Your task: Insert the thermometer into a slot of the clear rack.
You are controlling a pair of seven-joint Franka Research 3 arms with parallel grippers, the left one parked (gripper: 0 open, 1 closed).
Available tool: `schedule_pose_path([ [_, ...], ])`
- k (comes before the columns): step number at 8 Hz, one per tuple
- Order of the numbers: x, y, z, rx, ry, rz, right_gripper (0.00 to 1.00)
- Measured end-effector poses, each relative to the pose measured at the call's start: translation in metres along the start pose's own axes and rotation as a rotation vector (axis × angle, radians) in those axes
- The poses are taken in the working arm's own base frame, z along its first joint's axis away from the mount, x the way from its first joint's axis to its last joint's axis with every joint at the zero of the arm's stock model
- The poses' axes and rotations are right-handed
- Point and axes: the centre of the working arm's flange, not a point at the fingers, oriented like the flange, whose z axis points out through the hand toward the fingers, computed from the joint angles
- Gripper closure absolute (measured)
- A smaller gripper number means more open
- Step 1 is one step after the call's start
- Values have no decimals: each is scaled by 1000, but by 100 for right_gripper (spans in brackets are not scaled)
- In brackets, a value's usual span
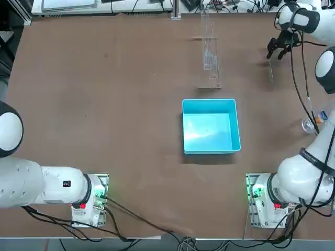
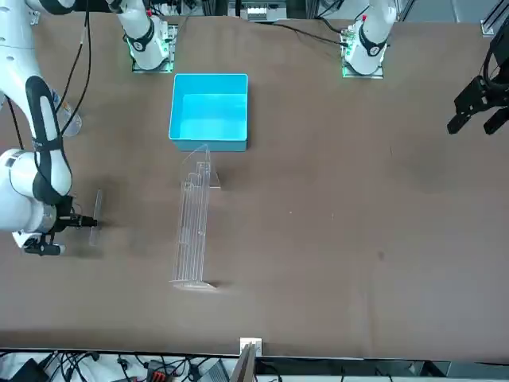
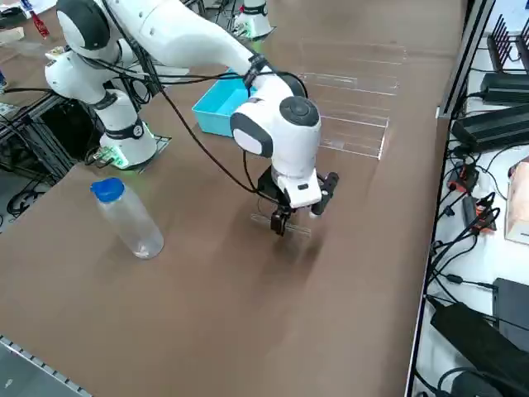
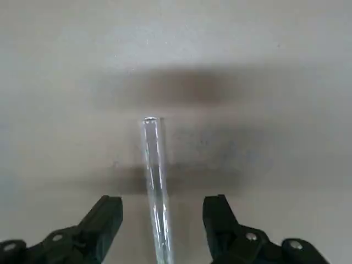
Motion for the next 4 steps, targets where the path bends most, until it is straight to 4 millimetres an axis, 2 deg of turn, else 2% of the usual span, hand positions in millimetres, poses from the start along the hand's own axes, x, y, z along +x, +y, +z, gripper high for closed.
schedule_pose_path([
  [4, 2, -5, 18, 8, -6, -7, 16],
])
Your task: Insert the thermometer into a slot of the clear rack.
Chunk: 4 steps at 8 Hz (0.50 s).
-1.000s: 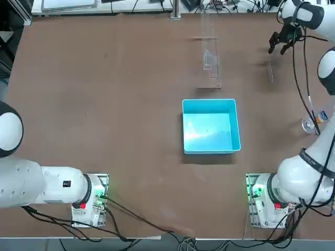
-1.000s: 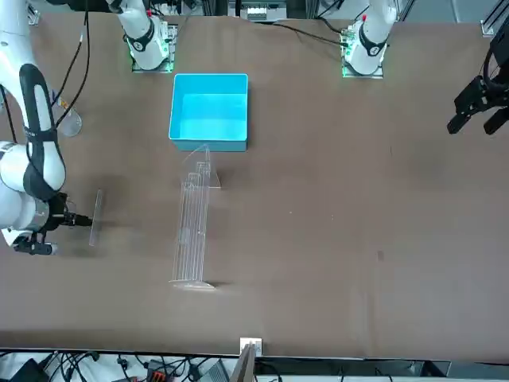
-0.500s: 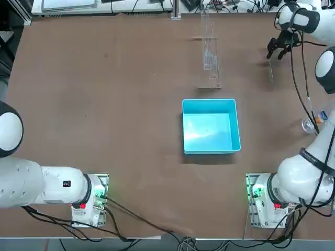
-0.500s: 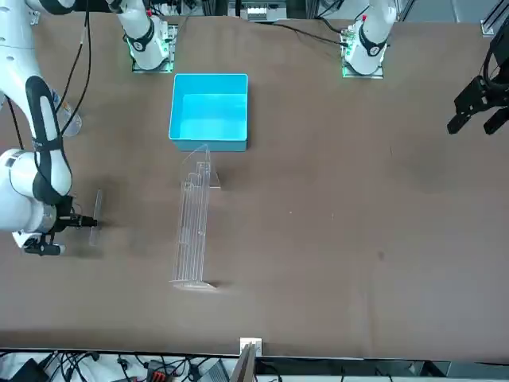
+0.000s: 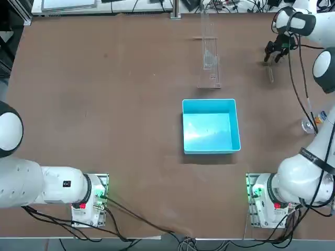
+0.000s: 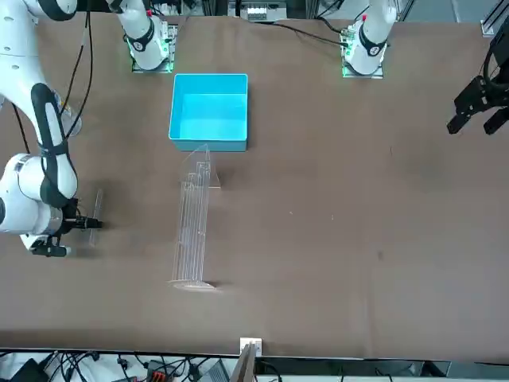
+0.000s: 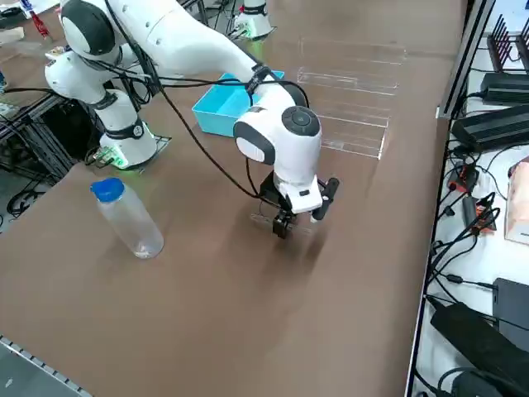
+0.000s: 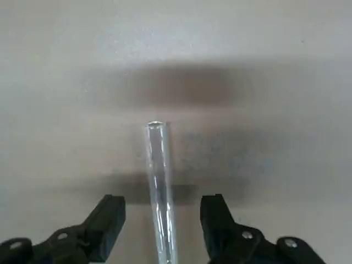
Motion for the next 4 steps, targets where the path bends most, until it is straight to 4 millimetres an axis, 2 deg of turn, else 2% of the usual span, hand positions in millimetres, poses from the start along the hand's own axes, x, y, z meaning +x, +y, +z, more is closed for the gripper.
schedule_pose_path([
  [3, 1, -3, 7, 3, -1, -4, 17],
  [4, 1, -3, 9, 4, -4, -4, 20],
])
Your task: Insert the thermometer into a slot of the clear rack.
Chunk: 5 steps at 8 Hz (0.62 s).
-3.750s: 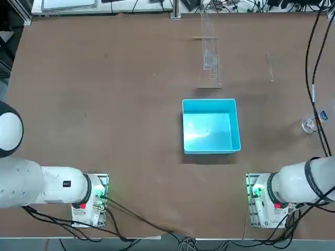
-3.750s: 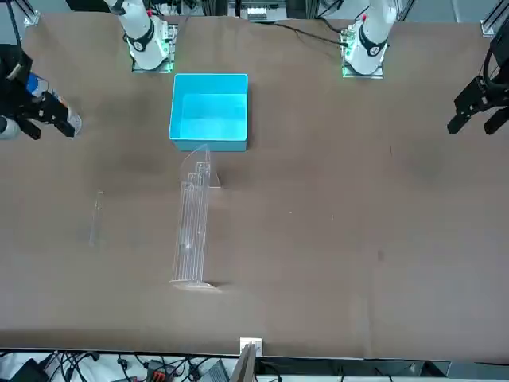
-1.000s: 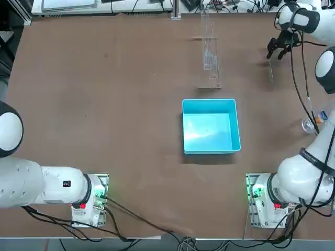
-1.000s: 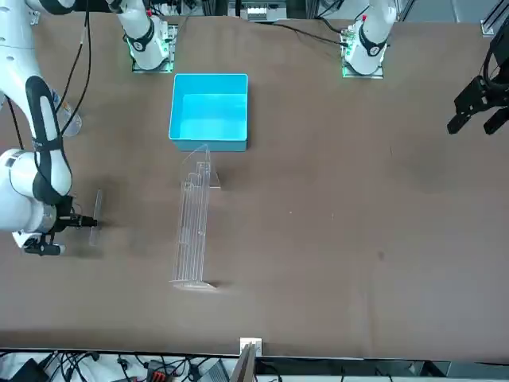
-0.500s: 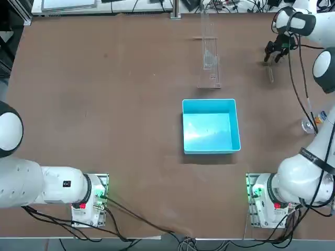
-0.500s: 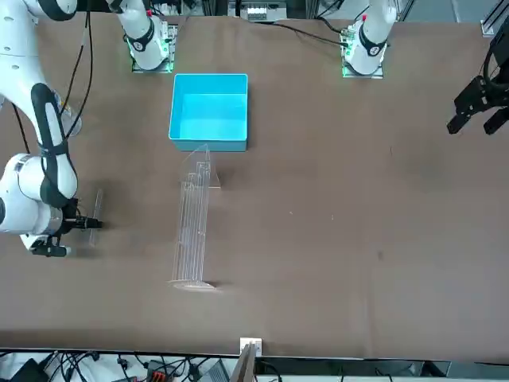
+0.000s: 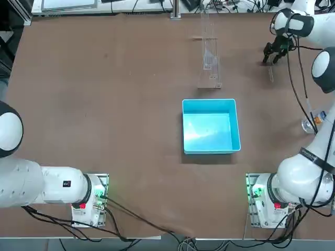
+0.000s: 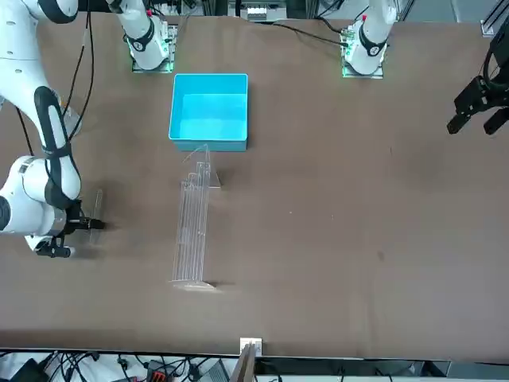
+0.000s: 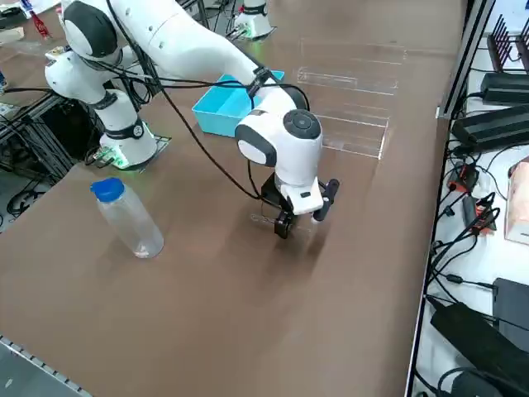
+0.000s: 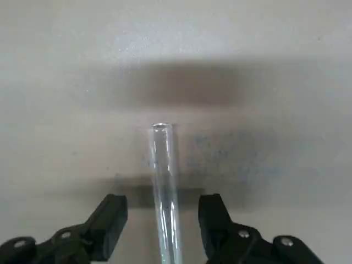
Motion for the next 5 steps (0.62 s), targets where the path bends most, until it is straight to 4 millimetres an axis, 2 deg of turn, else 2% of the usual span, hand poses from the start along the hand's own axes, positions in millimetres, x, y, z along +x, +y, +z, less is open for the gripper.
schedule_pose_path([
  [5, -1, 0, 4, 1, -7, 0, 27],
])
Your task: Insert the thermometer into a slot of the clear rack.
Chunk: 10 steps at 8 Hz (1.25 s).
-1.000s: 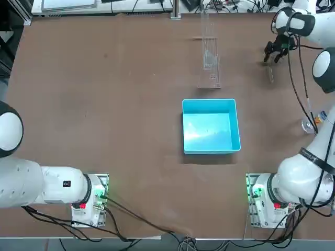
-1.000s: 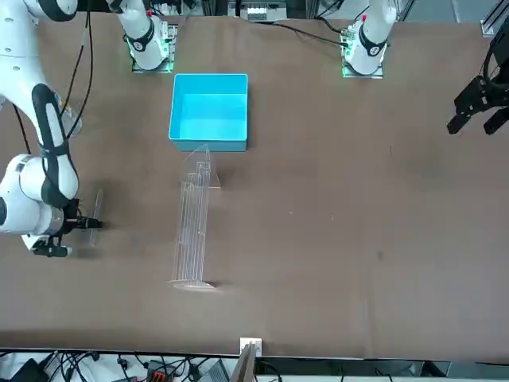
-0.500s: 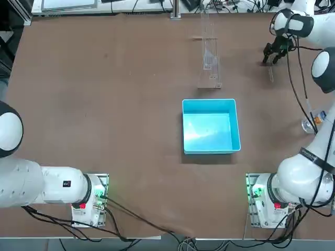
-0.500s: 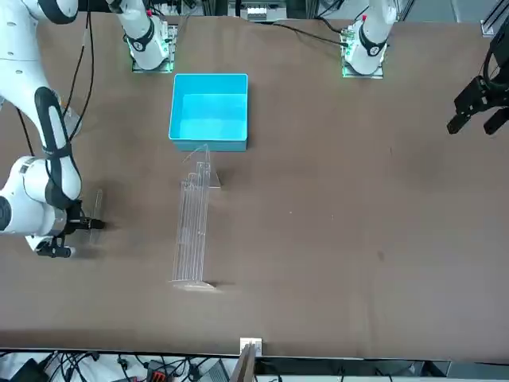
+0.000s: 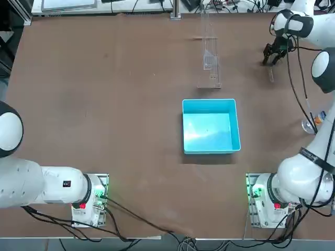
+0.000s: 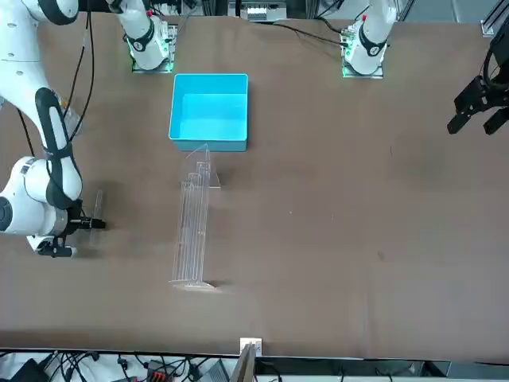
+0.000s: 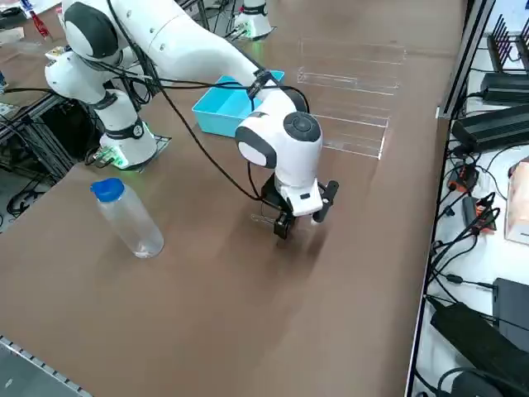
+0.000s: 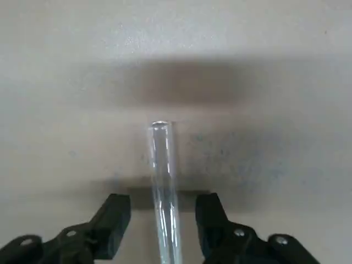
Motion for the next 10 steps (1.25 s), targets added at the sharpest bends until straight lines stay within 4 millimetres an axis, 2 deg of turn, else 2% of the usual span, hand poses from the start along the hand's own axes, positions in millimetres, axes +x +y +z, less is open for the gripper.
schedule_pose_path([
  [7, -1, 1, 2, 0, -4, 1, 37],
  [8, -1, 2, 1, -1, -3, 2, 47],
  [9, -1, 2, 1, -1, -2, 3, 50],
  [10, -1, 3, 0, -2, -1, 3, 63],
])
